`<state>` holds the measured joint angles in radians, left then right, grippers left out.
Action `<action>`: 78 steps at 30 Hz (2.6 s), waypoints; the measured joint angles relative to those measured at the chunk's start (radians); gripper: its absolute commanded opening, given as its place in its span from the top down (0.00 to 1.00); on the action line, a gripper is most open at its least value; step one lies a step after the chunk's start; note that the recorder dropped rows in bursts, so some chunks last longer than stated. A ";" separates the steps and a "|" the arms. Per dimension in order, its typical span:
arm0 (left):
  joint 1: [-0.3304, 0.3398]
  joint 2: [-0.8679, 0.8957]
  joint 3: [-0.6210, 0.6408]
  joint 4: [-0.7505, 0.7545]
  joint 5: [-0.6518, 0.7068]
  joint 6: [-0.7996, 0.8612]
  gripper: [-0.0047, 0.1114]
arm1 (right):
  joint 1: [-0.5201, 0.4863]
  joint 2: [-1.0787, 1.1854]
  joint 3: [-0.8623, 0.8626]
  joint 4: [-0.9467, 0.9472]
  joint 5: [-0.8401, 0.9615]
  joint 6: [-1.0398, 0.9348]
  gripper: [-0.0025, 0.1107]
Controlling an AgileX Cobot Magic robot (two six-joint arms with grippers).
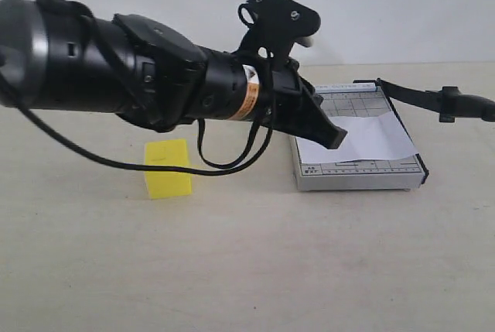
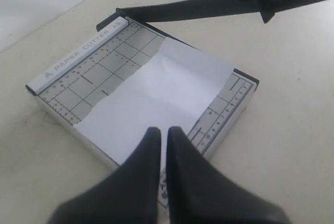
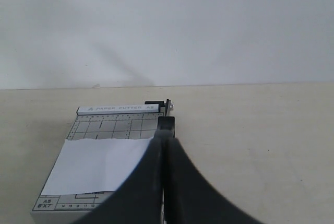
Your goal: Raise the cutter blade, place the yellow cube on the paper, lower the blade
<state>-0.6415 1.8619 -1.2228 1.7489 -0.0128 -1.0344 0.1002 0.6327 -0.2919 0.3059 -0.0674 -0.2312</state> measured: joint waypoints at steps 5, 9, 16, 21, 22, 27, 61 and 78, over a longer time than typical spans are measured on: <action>-0.002 0.096 -0.104 0.000 0.001 0.000 0.92 | 0.000 0.000 0.000 0.000 0.000 0.000 0.98; -0.002 0.167 -0.172 0.000 0.001 0.000 0.92 | 0.000 0.000 0.000 0.000 0.000 0.000 0.98; -0.012 0.279 -0.255 0.000 0.003 0.000 0.92 | 0.000 0.000 0.000 0.000 0.000 0.000 0.98; -0.034 0.348 -0.303 0.000 0.013 0.000 0.92 | 0.000 0.000 0.000 0.004 0.000 0.000 0.98; -0.035 0.362 -0.312 0.000 0.013 0.000 0.92 | 0.000 0.000 0.000 0.004 0.000 0.000 0.98; -0.038 0.421 -0.342 0.000 0.121 0.019 0.92 | 0.000 0.000 0.000 0.004 0.000 0.000 0.98; -0.038 0.520 -0.422 0.001 0.238 0.043 0.92 | 0.000 0.000 0.000 0.004 0.000 0.000 0.98; -0.038 0.567 -0.538 0.001 0.147 0.043 0.92 | 0.000 0.000 0.000 0.004 0.000 0.000 0.98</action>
<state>-0.6794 2.4290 -1.7608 1.7496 0.1340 -0.9916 0.1002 0.6327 -0.2919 0.3102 -0.0674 -0.2312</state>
